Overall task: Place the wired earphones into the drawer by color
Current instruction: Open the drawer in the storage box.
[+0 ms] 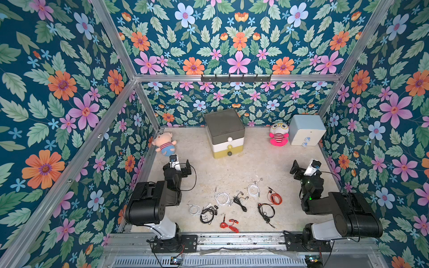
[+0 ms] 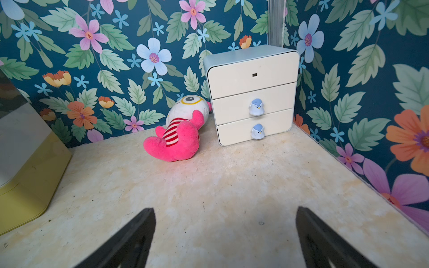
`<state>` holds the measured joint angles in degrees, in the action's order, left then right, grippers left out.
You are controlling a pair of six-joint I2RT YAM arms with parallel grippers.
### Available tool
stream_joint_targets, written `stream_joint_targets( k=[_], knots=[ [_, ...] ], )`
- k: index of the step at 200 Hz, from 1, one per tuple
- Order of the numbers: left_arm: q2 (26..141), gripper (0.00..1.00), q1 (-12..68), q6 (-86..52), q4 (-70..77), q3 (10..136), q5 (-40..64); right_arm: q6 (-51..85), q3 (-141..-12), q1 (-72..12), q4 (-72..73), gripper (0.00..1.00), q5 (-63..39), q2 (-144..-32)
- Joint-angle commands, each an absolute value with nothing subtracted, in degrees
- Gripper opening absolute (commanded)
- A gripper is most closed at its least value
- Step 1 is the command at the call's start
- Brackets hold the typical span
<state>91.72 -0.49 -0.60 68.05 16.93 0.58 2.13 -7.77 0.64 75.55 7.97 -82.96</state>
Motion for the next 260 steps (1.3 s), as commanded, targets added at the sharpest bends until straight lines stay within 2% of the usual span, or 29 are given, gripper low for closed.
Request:
stream_joint_targets(
  k=[1,198,227,260],
  knots=[
    [91.67,0.99,-0.48,-0.19,68.08,17.16,0.44,2.29,-7.88,0.59,76.53,0.99,8.15,-83.03],
    [91.67,0.99,-0.48,-0.2,68.03,17.23,0.44,2.22,-7.6,0.62,77.31,0.99,8.46,-82.85],
    [88.96,0.99,-0.21,-0.89,67.75,16.36,-2.15,3.09,-6.9,0.62,73.03,0.99,10.7,-76.03],
    [80.4,0.99,0.0,-0.18,59.64,16.7,-0.66,6.39,-10.17,0.61,56.81,0.99,11.23,-62.38]
  ],
)
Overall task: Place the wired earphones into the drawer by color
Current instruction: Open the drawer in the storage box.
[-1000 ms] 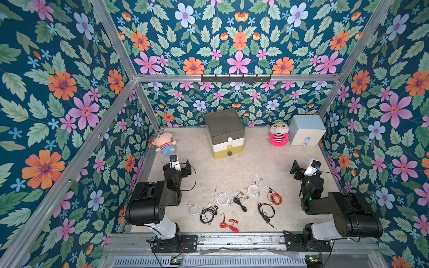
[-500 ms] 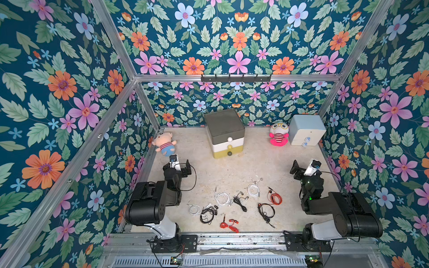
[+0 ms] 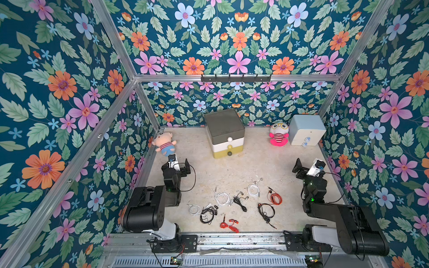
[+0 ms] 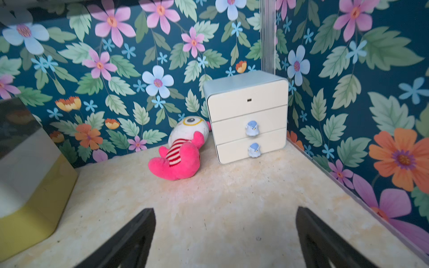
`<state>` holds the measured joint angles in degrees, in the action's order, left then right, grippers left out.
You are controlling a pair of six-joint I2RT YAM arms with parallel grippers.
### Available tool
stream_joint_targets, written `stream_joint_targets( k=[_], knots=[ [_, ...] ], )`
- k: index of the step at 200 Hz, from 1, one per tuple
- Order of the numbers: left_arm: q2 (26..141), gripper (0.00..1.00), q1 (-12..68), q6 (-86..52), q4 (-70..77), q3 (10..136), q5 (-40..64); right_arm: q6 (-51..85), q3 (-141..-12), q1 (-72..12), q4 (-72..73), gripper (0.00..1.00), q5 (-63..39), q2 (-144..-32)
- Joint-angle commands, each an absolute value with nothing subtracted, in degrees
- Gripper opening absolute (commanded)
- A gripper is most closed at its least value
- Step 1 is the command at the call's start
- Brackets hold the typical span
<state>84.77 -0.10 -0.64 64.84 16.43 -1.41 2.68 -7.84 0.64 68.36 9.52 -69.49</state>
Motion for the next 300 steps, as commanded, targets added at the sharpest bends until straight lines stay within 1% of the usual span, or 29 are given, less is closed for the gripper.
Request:
stream_joint_targets(
  k=[1,17,33,42,59,93,104,120,139,160,175,194,206,231,300],
  knots=[
    [80.1,0.99,0.0,-0.18,59.31,16.74,-0.42,6.67,-10.36,0.61,56.22,0.99,11.28,-61.99],
    [74.77,0.99,0.0,-2.2,53.68,17.35,0.89,11.0,-13.36,0.62,46.7,0.99,10.17,-56.28],
    [70.04,0.99,0.0,-11.87,49.87,17.5,-2.58,15.16,-15.36,0.61,39.95,0.99,8.08,-52.22],
    [68.13,0.99,-0.02,-15.1,47.54,18.04,-2.41,16.75,-16.26,0.61,37.06,0.99,6.21,-50.46],
    [65.83,0.99,-0.08,-18.3,43.06,19.68,0.99,18.55,-17.65,0.53,32.99,0.99,1.41,-48.0],
    [64.42,0.99,-0.03,-27.93,29.99,24.97,0.85,22.5,-21.02,0.23,26.94,0.99,-7.76,-46.47],
    [64.53,0.99,-0.08,-27.31,28.72,25.74,5.24,22.98,-22.2,-0.58,25.3,0.99,-10.06,-46.57],
    [64.21,0.99,0.0,-26.82,30.98,24.76,12.14,21.72,-23.69,-3.5,22.95,0.99,-11.3,-47.08],
    [64.15,0.99,0.0,-29.36,35.69,22.11,16.05,20.48,-26.06,-7.84,20.12,0.99,-9.62,-48.98],
    [65.38,0.99,0.78,-32.25,42.05,19.63,19.5,21.55,-28.01,-10.41,20.02,0.99,-12.02,-52.27],
    [67.01,0.99,2.25,-33.72,46.81,17.75,19.93,22.01,-28.54,-13.37,21.14,0.99,-11.43,-54.42],
    [68.82,0.99,4.54,-34.28,53.4,14.74,20.26,21.46,-30.13,-18.53,21.03,0.99,-8.14,-57.3],
    [69.42,0.99,6.66,-33.3,55.07,13.55,19.57,21.09,-31.58,-21.49,20.99,0.97,-6.93,-59.57],
    [68.72,0.99,10.03,-29.77,52.15,13.31,16.97,21.7,-34.83,-25.98,21.67,0.92,-6.02,-63.92],
    [62.97,0.99,12.11,-26.59,46.4,13.97,13.88,23.99,-45.08,-33.74,25.0,0.82,-3.82,-77.18]
  ],
)
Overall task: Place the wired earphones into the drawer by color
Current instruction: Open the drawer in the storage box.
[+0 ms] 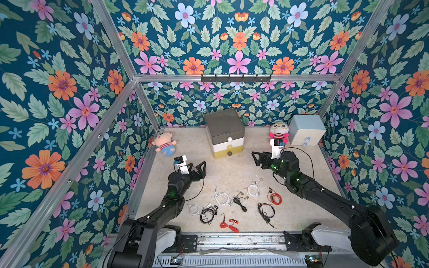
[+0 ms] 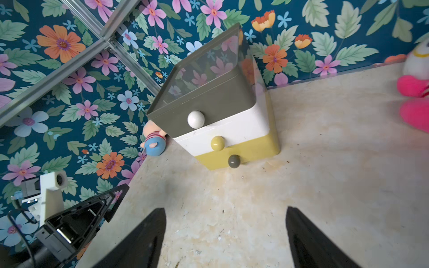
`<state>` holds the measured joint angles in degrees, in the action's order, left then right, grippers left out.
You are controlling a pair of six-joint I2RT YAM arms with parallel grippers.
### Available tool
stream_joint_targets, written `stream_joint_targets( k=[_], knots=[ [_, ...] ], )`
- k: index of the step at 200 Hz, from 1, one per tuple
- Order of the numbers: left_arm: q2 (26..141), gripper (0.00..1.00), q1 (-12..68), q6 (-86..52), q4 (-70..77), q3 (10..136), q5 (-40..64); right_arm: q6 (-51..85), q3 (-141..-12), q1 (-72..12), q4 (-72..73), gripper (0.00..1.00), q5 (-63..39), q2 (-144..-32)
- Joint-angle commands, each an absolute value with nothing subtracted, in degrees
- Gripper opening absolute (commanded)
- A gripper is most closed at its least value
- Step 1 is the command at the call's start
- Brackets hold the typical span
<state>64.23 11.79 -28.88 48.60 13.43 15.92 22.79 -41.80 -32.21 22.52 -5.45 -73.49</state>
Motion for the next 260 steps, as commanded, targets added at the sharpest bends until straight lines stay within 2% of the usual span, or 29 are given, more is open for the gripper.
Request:
stream_joint_targets(
  k=[1,55,116,149,191,260],
  knots=[
    [62.86,0.99,12.12,-26.57,46.31,13.97,13.75,23.95,-45.26,-33.84,25.02,0.81,-3.89,-77.39],
    [61.1,0.99,12.56,-26.19,45.6,13.54,11.96,27.37,-54.84,-35.87,26.79,0.7,-3.64,-89.28],
    [60.39,0.99,12.74,-26.46,45.56,13.12,11.26,30.19,-63.33,-37.04,29.14,0.65,-2.38,-100.81],
    [60.02,0.99,12.74,-26.37,45.25,13.12,10.8,31.64,-65.9,-37.14,31.44,0.56,-2.36,-104.65],
    [59.9,0.99,12.81,-26.54,45.26,13.01,10.37,31.84,-68.52,-37.4,32.4,0.55,-2.59,-107.61],
    [59.37,0.99,12.83,-26.46,44.77,13.01,9.94,32.51,-73.58,-37.66,32.84,0.47,-3.34,-112.21]
  ],
)
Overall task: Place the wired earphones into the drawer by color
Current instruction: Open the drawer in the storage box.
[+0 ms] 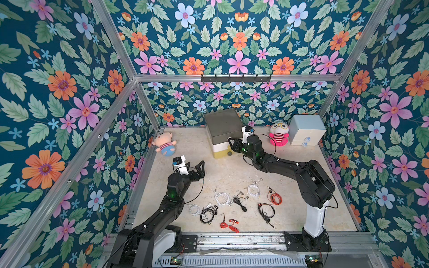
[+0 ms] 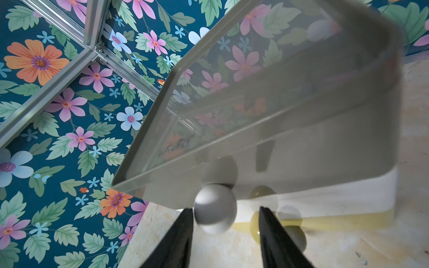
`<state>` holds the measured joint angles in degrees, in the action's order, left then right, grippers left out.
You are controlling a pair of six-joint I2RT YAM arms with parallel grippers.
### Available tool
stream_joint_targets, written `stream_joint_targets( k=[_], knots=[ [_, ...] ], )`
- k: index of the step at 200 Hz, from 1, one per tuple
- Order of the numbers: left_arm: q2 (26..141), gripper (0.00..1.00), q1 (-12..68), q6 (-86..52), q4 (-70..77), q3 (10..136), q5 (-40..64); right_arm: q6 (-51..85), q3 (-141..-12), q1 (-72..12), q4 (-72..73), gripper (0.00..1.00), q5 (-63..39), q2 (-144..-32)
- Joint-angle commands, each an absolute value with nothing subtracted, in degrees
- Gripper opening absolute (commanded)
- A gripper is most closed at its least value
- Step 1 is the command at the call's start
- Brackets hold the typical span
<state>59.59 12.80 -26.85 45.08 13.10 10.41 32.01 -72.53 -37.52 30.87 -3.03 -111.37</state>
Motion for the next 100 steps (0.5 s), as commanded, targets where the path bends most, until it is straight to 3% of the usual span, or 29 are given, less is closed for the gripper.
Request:
stream_joint_targets(
  k=[1,56,100],
  knots=[
    [59.35,0.99,12.83,-26.46,44.8,13.01,9.93,32.51,-73.57,-37.68,32.94,0.47,-3.3,-112.22],
    [59.21,0.99,12.83,-26.46,44.65,13.01,9.6,32.75,-74.68,-37.7,33.49,0.34,-3.51,-113.33],
    [58.89,0.99,12.83,-26.37,44.47,13.01,9.35,32.96,-73.45,-37.75,33.84,0.3,-3.87,-112.59]
  ],
)
